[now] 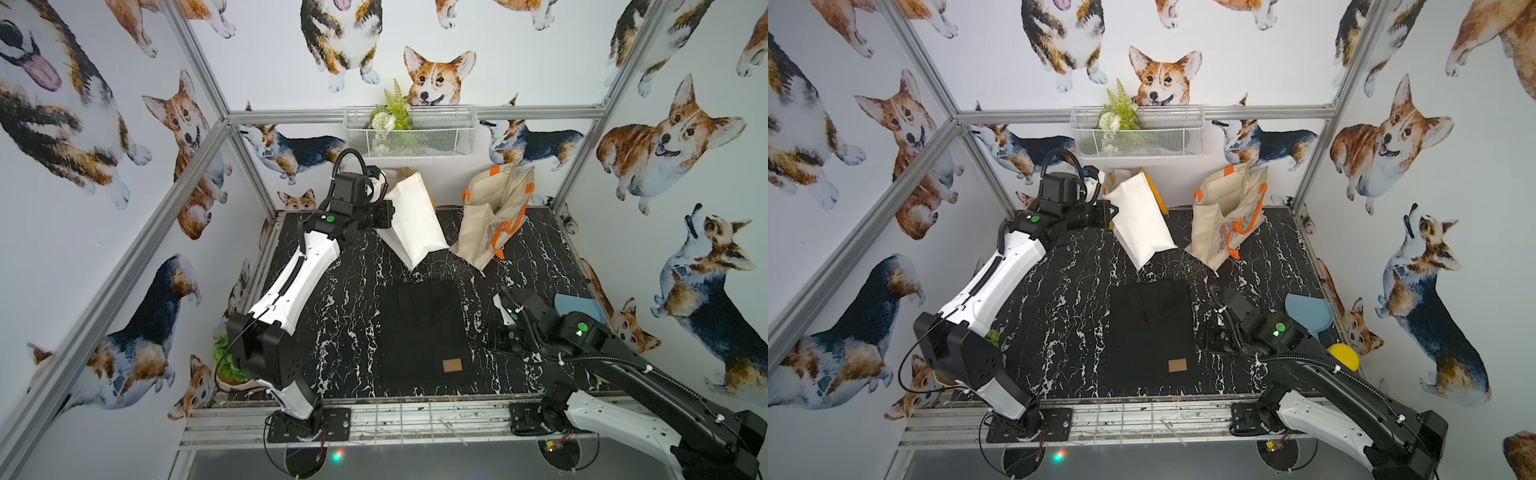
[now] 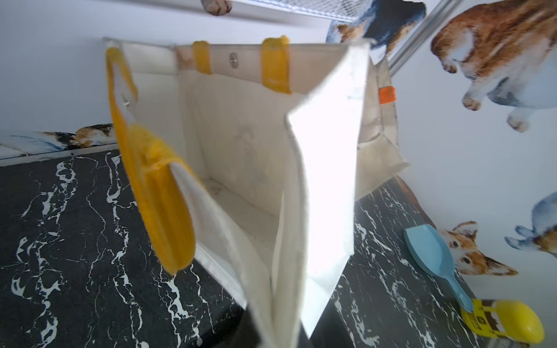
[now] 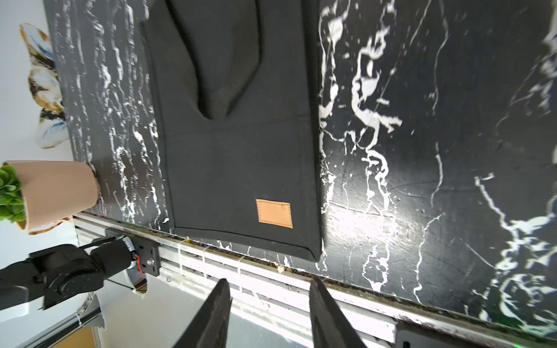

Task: Put away the canvas bag
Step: Pick up the canvas bag from the center of the board, then place the canvas bag at the center of the board.

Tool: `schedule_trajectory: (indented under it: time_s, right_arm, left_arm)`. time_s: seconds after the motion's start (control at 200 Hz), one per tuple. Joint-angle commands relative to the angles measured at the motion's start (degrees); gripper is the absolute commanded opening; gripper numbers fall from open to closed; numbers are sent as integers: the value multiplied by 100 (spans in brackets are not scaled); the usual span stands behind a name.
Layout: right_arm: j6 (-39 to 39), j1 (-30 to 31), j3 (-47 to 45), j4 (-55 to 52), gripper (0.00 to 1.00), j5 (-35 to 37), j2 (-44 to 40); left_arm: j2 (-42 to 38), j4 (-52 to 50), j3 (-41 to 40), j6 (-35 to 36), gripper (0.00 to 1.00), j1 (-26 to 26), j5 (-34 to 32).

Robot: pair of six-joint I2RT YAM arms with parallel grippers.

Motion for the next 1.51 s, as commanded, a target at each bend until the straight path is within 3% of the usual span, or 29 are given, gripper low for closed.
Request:
schedule_trajectory:
  time_s: [0.0,0.28,0.471,0.806,1.037,1.417,1.503]
  right_arm:
    - [-426,3,594,-567,45,329,93]
    - [-687,-29,2305,-1483,45,1260,-6]
    - [-714,-37,3082,-2050,45,1719,-7]
    - [-470,-35,2954,-2303,46,2019,-354]
    - [-356,-35,2724,-2339,46,2014,-419]
    - [-555,-40,2561,-1881,47,1877,-103]
    - [-654,-49,2643,-1786,47,1835,65]
  left_arm:
    - [-639,-259,-285,368,0,-226,418]
    - [-1535,-1696,-163,1070,0,-1098,170]
    - [-1894,-2124,-99,1015,0,-1617,-239]
    - [-2519,-1580,-916,341,0,-2759,-774]
    - [-3203,-796,-2014,-318,0,-3782,-1461]
    - [-4089,-497,-3383,-1042,0,-4407,-1705]
    - [-4161,-624,-3394,-1110,20,-4423,-1836]
